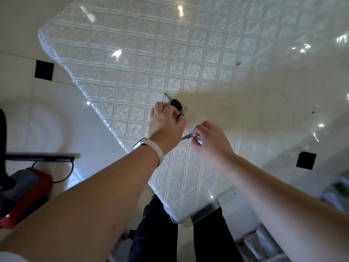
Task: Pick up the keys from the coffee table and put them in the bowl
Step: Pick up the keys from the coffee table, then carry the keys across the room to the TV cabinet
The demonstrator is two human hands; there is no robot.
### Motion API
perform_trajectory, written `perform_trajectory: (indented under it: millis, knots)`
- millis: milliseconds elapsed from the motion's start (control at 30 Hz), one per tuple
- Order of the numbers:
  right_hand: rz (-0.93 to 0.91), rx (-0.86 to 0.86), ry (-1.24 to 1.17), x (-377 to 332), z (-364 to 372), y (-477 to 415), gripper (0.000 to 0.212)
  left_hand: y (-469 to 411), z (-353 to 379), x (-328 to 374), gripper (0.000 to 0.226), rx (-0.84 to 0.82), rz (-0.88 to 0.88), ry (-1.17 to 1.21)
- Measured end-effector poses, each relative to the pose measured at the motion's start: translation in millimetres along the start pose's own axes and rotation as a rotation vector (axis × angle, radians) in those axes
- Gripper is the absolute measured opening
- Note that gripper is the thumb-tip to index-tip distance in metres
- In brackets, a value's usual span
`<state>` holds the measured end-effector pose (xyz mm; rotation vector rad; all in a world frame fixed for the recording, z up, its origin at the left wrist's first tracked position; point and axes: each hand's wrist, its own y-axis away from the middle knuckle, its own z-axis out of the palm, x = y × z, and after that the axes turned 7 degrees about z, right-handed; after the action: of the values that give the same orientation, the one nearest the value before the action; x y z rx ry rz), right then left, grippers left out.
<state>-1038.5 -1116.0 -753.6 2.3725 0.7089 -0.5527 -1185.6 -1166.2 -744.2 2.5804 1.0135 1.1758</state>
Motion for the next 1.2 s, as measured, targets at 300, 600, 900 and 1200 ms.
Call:
perform_trajectory:
  millis: [300, 600, 900, 1200]
  knots:
    - [0.280, -0.043, -0.379, -29, -42, 23, 0.007, 24, -23, 10, 0.007, 0.084, 0.064, 0.158]
    - [0.403, 0.047, -0.598, -85, -127, 49, 0.010, 59, -100, 92, 0.007, 0.044, 0.043, 0.518]
    - [0.298, 0.140, -0.601, -150, -226, 91, 0.019, 95, -191, 199, 0.007, 0.058, -0.010, 0.879]
    - [0.221, 0.222, -0.643, -201, -302, 137, 0.015, 127, -250, 250, 0.007, 0.022, -0.122, 1.008]
